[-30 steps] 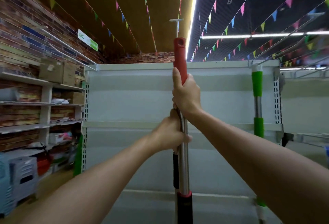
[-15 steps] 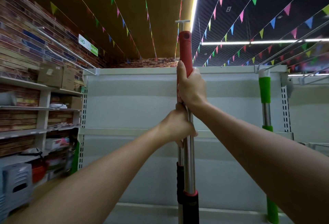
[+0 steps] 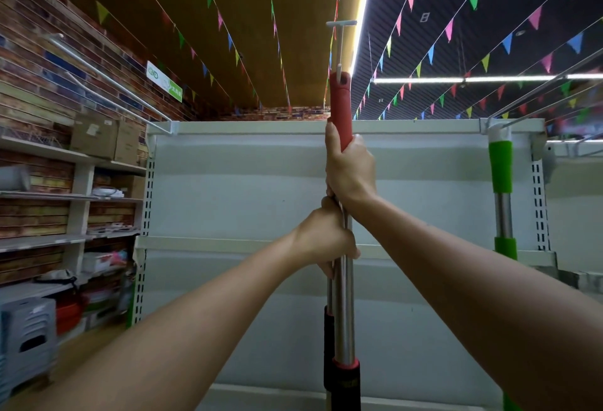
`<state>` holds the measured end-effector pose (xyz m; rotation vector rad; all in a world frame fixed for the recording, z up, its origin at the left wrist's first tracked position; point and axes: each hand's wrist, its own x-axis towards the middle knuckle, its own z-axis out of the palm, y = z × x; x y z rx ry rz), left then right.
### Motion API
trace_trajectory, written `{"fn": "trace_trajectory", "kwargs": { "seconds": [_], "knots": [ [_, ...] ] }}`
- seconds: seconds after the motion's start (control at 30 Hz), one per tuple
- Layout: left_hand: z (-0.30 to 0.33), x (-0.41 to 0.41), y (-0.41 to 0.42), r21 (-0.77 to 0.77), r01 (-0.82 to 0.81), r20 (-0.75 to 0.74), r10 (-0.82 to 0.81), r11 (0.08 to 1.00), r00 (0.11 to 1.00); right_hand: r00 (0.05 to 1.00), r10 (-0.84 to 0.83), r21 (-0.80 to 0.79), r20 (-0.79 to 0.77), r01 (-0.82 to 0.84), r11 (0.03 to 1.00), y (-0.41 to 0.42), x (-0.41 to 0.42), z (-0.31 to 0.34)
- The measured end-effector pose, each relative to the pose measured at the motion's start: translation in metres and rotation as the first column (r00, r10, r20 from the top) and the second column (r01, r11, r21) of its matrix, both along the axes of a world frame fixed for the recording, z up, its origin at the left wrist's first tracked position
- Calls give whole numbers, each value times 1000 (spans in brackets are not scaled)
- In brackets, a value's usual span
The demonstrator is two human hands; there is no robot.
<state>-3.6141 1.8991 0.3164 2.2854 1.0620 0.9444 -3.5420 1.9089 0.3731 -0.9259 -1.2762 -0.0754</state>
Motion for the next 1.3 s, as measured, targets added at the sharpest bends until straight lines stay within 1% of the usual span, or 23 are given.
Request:
{"fn": "trace_trajectory", "kwargs": {
  "seconds": [0.4,0.53,0.77,0.9,1.03,1.13,1.3],
  "knots": [
    [-7,10,35,-6,3,5,-3,1000,1000,998,38,-36,-40,-40,999,38,10,-7],
    [-10,13,44,5,2,41,-2,1000,999,997,53,-42,-60,-56,998,47,13,-9],
    [-15,14,61,26,28,56,-30,999,998,986,133,-72,-99,-140,988,57,19,-9],
    [-16,13,66,33,37,38,-38,999,999,984,138,-76,-110,-147,986,65,20,-10],
    [-12,11,69,2,55,24,-55,998,998,986,122,-72,-110,-131,989,72,21,-9],
    [-4,12,72,-18,57,-30,-58,998,998,986,122,-60,-113,-130,990,75,22,-10],
    [-4,14,75,11,48,-41,-47,999,998,981,160,-44,-107,-165,985,80,24,-10]
  ]
}}
